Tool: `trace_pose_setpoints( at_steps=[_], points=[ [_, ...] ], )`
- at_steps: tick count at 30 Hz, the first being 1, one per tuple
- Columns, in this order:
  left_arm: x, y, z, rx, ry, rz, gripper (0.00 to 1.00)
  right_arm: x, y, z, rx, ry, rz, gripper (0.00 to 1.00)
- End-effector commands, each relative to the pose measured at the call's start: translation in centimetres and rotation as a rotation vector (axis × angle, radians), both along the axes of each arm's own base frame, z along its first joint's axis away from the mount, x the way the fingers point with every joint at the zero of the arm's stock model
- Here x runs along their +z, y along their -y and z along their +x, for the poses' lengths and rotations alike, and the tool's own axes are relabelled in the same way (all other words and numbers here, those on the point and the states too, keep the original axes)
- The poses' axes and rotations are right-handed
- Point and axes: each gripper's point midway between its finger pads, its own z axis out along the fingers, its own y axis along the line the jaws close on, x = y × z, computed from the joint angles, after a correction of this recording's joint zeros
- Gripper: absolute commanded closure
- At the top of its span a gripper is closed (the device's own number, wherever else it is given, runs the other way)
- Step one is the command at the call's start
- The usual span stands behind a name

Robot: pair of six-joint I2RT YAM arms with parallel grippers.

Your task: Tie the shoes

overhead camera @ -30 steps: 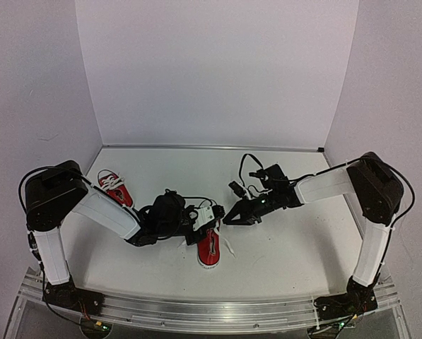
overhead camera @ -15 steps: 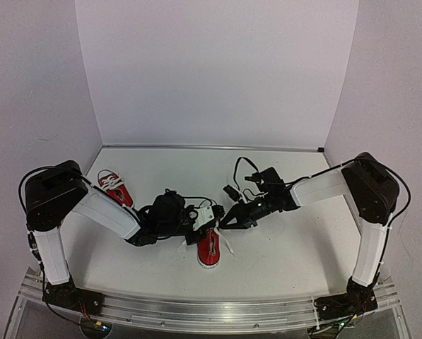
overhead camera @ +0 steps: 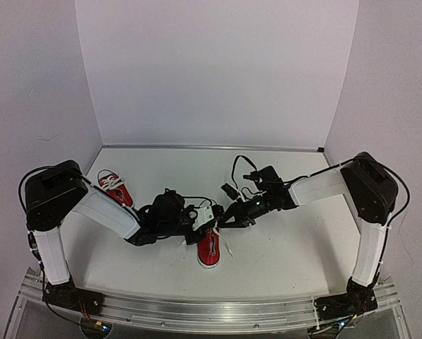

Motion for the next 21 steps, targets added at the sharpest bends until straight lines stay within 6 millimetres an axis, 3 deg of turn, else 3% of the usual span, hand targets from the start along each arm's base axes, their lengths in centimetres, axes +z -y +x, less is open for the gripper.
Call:
trace_pose_setpoints(
  at_steps=[1,16,21],
  points=[
    [1.34,0.84,-0.34,-0.033,0.001,-0.054,1.00,1.19,-1.20,0.38,0.038,0.046,0.052,0.80],
    [1.79,0.87,0.04,-0.027,0.002,-0.076,1.00,1.10,-1.79,0.02,0.075,0.042,0.076,0.82],
    [1.87,0.89,0.12,-0.026,0.000,-0.082,1.00,1.10,-1.82,-0.03,0.078,0.039,0.078,0.91]
  ],
)
